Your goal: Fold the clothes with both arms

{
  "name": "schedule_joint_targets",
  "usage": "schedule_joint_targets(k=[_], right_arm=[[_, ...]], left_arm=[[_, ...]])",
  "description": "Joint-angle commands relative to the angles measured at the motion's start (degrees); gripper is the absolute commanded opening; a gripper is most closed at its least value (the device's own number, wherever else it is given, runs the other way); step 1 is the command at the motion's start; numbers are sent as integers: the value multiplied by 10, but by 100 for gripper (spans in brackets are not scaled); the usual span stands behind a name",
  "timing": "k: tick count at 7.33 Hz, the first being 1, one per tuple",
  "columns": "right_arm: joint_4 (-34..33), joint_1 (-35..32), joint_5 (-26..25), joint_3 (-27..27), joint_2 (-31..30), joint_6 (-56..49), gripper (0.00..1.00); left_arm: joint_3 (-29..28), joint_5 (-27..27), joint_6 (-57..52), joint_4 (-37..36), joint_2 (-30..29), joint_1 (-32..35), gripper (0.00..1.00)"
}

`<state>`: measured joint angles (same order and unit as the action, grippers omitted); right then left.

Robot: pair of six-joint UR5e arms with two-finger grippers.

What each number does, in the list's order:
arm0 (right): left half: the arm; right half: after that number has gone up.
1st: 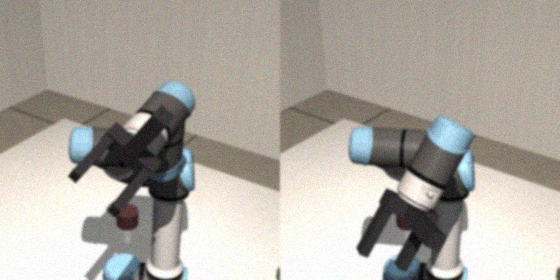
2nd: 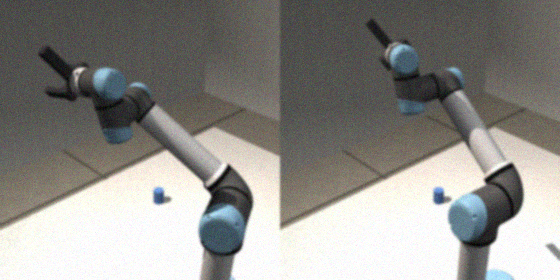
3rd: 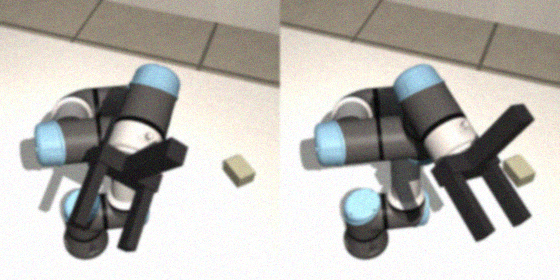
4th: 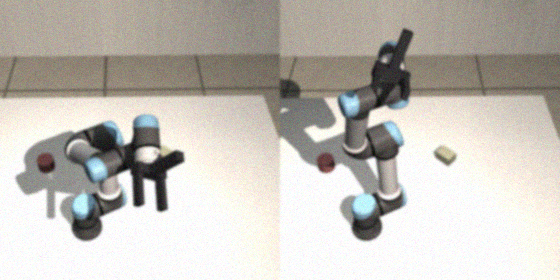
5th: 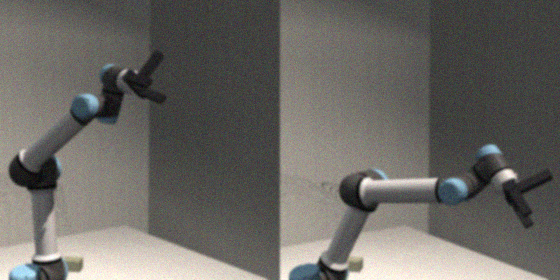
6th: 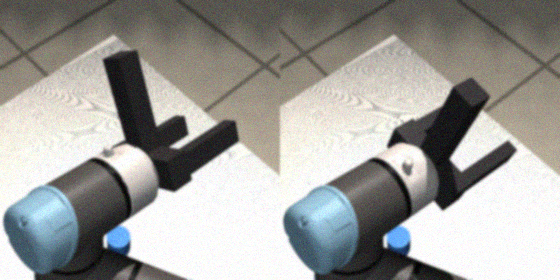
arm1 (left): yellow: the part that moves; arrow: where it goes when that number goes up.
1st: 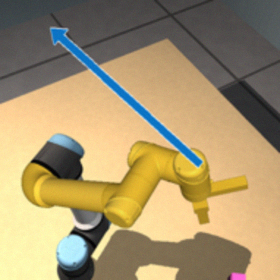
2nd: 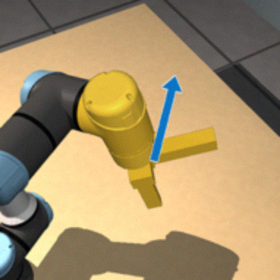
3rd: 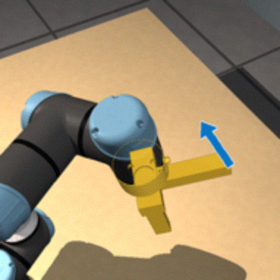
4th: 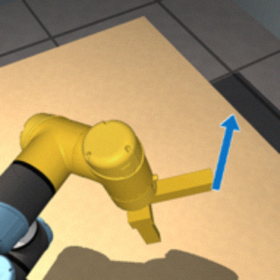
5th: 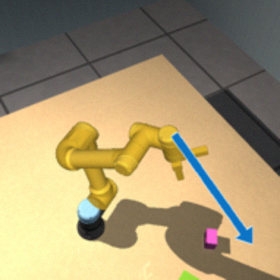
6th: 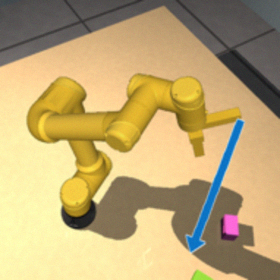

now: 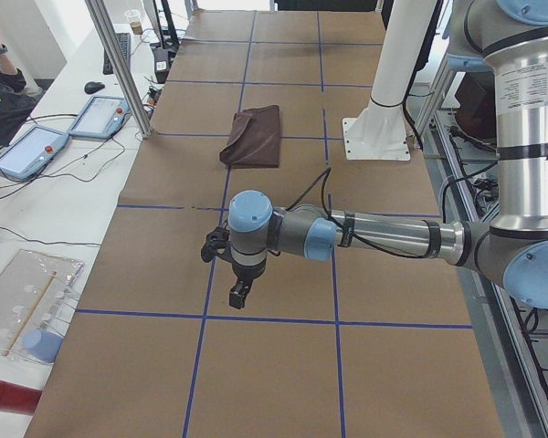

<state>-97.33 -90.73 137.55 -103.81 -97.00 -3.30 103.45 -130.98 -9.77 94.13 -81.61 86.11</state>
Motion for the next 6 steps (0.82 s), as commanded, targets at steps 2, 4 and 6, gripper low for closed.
schedule_joint_targets(k=[2, 4, 6], right_arm=[[3, -1, 1, 30, -6, -1, 100], [3, -1, 0, 29, -4, 1, 100], [4, -1, 0, 29, -3, 1, 100]], left_arm=[[-4, -1, -14, -3, 1, 14, 100], [-4, -2, -21, -5, 1, 15, 100], [-4, -2, -14, -5, 10, 19, 100]])
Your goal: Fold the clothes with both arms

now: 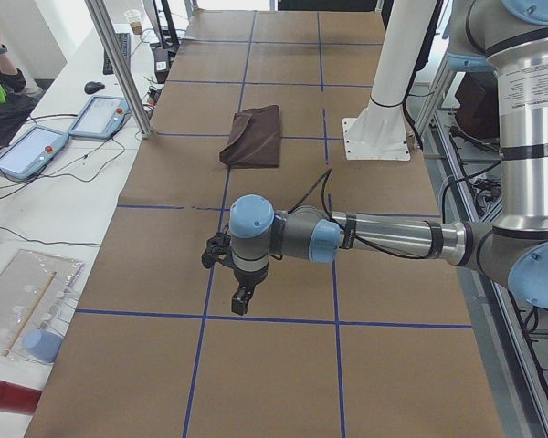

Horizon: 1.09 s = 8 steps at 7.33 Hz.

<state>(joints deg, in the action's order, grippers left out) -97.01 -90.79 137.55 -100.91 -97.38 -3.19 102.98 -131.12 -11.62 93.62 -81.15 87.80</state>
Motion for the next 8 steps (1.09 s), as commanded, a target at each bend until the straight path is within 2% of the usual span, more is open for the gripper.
schedule_joint_targets(k=[1, 2, 8], right_arm=[[1, 0, 0, 0, 2, 0, 100], [1, 0, 0, -1, 3, 0, 100], [1, 0, 0, -2, 6, 0, 100]], left_arm=[[-1, 0, 25, 0, 6, 2, 100], [-1, 0, 61, 0, 6, 2, 100], [-1, -1, 69, 0, 6, 2, 100]])
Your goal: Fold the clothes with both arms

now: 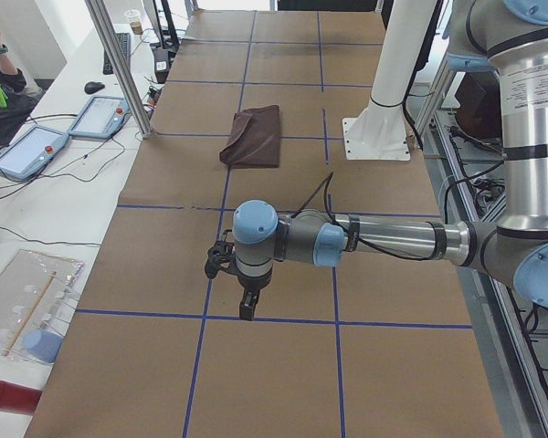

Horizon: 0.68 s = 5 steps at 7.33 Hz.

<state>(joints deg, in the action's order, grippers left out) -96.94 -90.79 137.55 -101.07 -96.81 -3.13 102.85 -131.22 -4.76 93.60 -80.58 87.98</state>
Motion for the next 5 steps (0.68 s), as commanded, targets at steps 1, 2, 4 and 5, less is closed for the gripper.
schedule_joint_targets(k=[1, 2, 4, 5], right_arm=[[0, 0, 0, 0, 0, 0, 100], [0, 0, 0, 0, 0, 0, 100], [0, 0, 0, -1, 0, 0, 100], [0, 0, 0, -1, 0, 0, 100]], left_arm=[[1, 0, 0, 0, 0, 0, 100], [2, 0, 0, 0, 0, 0, 100], [2, 0, 6, 0, 0, 2, 100], [2, 0, 32, 0, 0, 3, 100]])
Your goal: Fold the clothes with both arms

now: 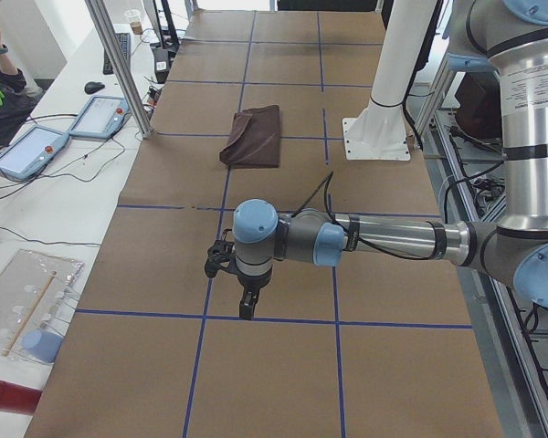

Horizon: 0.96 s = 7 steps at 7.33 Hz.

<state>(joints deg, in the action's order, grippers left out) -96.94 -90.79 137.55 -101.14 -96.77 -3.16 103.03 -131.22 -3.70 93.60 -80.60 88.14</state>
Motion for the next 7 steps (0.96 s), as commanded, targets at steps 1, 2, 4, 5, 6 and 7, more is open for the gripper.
schedule_joint_targets(k=[1, 2, 4, 5, 6, 7], right_arm=[[0, 0, 0, 0, 0, 0, 100], [0, -1, 0, 0, 0, 0, 100], [0, 0, 0, -1, 0, 0, 100], [0, 0, 0, -1, 0, 0, 100], [0, 0, 0, -1, 0, 0, 100], [0, 0, 0, -1, 1, 0, 100]], left_arm=[[2, 1, 24, 0, 0, 2, 100], [1, 1, 24, -3, -1, 1, 100], [0, 0, 24, -9, -1, 1, 100], [-2, -8, 25, -9, -1, 1, 100], [-3, -18, 25, -9, -1, 1, 100], [-3, -18, 25, -9, -1, 1, 100]])
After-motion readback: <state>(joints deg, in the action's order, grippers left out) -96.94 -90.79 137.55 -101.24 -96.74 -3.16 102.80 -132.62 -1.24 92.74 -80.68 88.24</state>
